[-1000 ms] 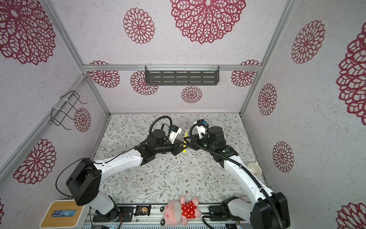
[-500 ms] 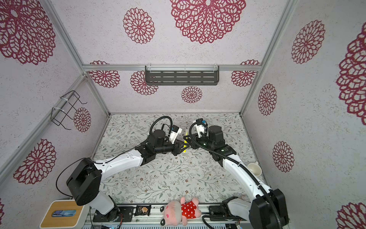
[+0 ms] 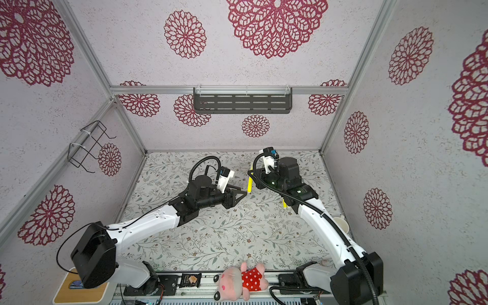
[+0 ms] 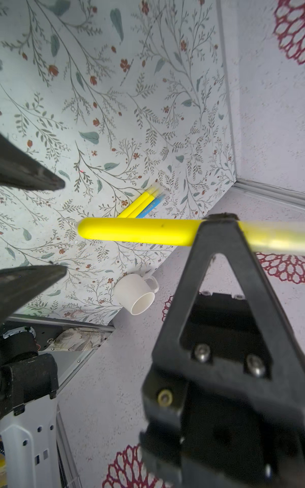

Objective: Insert pens into pen caps
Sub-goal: Place a pen at the middle-right of the table.

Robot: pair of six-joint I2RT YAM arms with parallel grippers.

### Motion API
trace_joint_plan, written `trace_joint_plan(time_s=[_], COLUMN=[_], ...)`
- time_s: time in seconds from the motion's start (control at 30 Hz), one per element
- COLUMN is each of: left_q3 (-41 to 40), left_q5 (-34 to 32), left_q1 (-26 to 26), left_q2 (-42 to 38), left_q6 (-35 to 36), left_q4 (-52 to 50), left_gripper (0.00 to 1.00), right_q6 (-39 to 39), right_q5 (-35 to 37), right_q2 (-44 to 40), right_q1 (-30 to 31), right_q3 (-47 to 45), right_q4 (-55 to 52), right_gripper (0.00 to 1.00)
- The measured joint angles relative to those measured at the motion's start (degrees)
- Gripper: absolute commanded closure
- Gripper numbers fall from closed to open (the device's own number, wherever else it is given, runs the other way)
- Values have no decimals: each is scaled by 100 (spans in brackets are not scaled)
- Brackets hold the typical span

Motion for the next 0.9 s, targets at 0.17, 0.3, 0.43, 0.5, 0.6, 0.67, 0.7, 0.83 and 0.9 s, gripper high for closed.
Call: trace_joint_plan(time_s=[0.17,0.3,0.43,0.5,0.6,0.67,0.7,0.83,0.9], left_q3=[-251,-448,-562,-597,-658,-702,-730,-837,-868], left_q5=[-286,-457,-573,-597,-634,-667,-682,-710,-723], left_q1=[48,103,164,179,184,184,186,188,195], left_q2=[-463,-706,-850,-907,-992,-1040,-1071,-1187,-1239], left_q6=[101,136,160,162,164,166,166,164,162], left_q4=[-44,-114,-192,-208,-212,-208,-210,-216,-225], left_gripper=[52,52,53,53,53,53,53,53,53], right_q6=[-179,-282,-299,-302,-310,-319,-321,-354,-358], right_q5=[505,890,1285,1458,1731,1910,1991,2288,2402], right_q2=[334,723,1060,1215,1502,1690,1775,2111,2284], right_q1=[-31,-142,-260,-304,-354,-378,-387,-415,-428], right_q3=[444,824,1062,1165,1353,1432,1447,1449,1449], right_q4=[-592,-1071,-1497,-1687,-1963,-2087,-2133,-2288,-2347], right_gripper=[93,95,96,97,98,98,98,98,99])
